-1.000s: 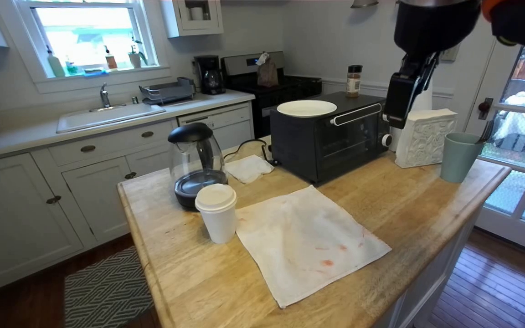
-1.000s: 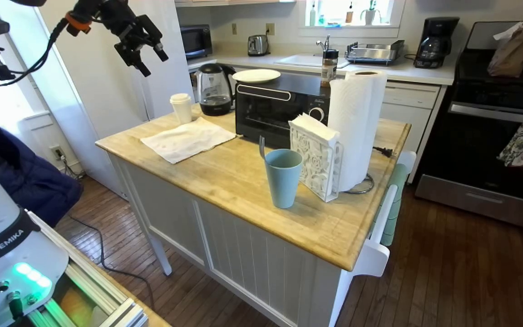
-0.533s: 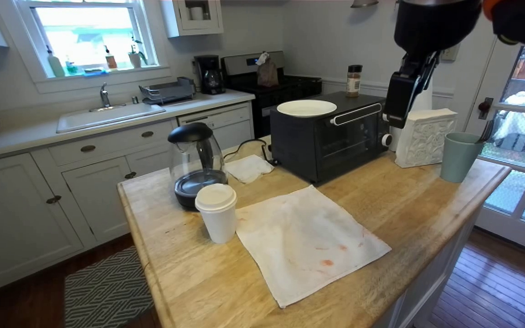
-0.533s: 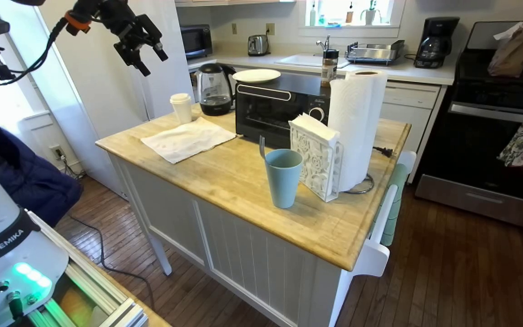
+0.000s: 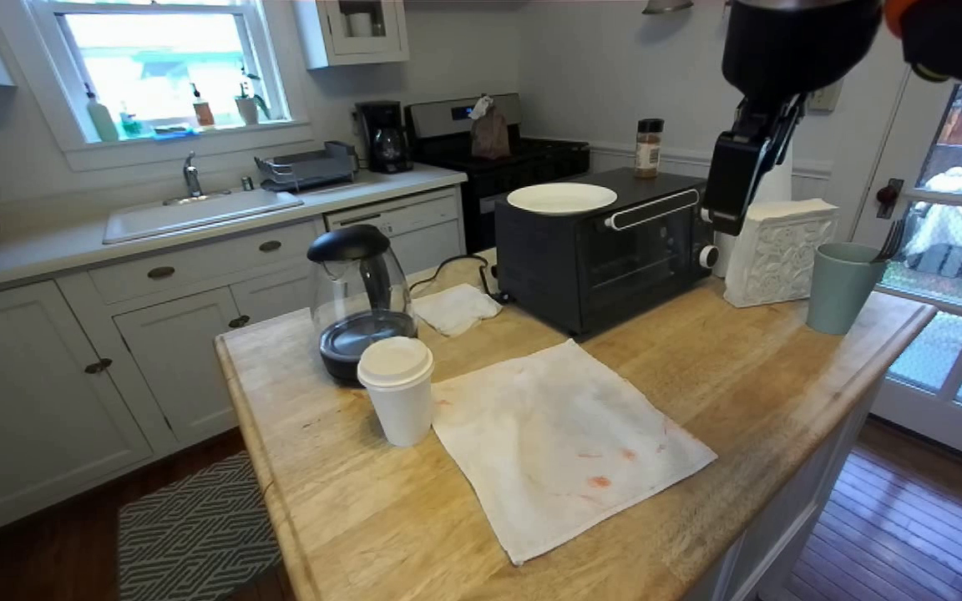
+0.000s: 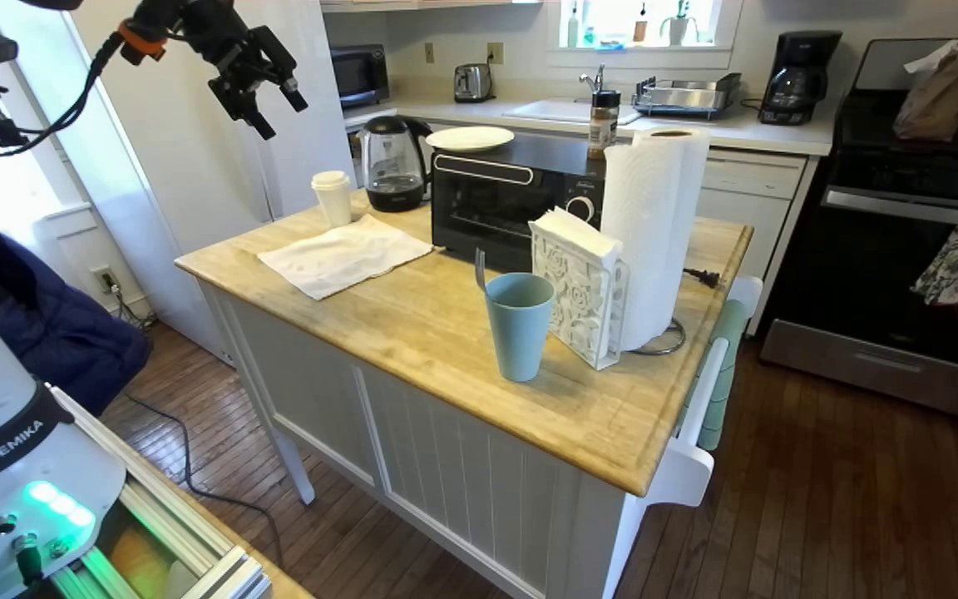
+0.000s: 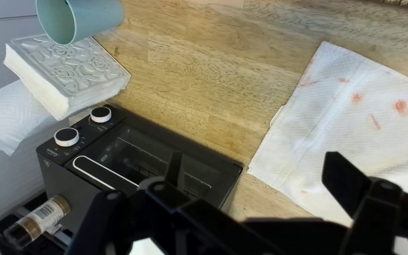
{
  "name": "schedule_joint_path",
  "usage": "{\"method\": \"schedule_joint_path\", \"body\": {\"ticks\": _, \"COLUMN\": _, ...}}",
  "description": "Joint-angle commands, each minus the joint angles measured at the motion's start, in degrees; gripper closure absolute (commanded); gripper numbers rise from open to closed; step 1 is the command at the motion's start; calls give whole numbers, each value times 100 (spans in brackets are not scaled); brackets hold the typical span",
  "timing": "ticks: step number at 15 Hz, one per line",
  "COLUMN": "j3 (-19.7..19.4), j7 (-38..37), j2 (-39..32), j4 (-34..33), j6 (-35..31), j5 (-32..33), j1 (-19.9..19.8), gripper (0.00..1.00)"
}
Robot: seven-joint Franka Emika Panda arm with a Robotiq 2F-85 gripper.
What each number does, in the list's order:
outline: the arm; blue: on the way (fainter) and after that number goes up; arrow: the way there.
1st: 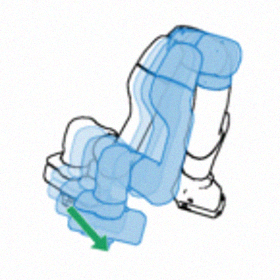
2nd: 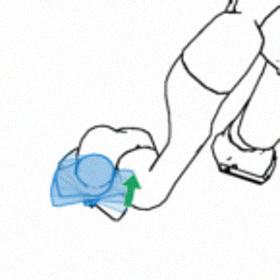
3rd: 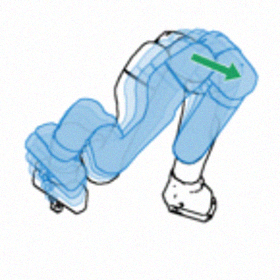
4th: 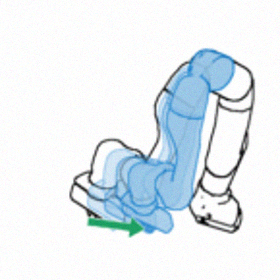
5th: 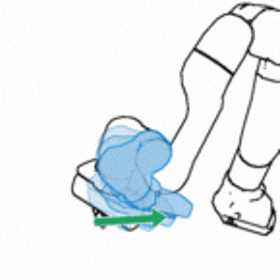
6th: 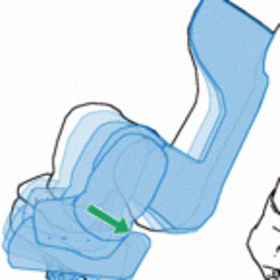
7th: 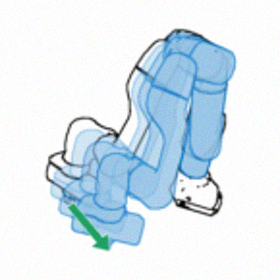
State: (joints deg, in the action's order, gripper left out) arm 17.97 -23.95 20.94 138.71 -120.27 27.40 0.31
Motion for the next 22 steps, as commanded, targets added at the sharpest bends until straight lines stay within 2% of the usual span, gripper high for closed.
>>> {"method": "schedule_joint_path", "body": {"ticks": 1, "j3": -63, "j7": -125, "j2": -70, "j4": -62, "j6": 140, "j5": 144, "j1": 90, "gripper": 0}}
{"method": "schedule_joint_path", "body": {"ticks": 3, "j3": -64, "j7": -195, "j2": -229, "j4": -121, "j6": 30, "j5": 339, "j1": 28, "gripper": 0}}
{"method": "schedule_joint_path", "body": {"ticks": 9, "j3": -82, "j7": -509, "j2": -1027, "j4": -772, "j6": 190, "j5": 1878, "j1": -96, "gripper": 0}}
{"method": "schedule_joint_path", "body": {"ticks": 13, "j3": -211, "j7": -791, "j2": -1618, "j4": -1271, "j6": 503, "j5": 2801, "j1": 92, "gripper": 0}}
{"method": "schedule_joint_path", "body": {"ticks": 15, "j3": -209, "j7": -1160, "j2": -1964, "j4": -1579, "j6": 1001, "j5": 3325, "j1": 217, "gripper": 0}}
{"method": "schedule_joint_path", "body": {"ticks": 18, "j3": -336, "j7": -1212, "j2": -2444, "j4": -2051, "j6": 1415, "j5": 3563, "j1": 462, "gripper": 0}}
{"method": "schedule_joint_path", "body": {"ticks": 22, "j3": -510, "j7": -1163, "j2": -3048, "j4": -2620, "j6": 1582, "j5": 3640, "j1": 719, "gripper": 0}}
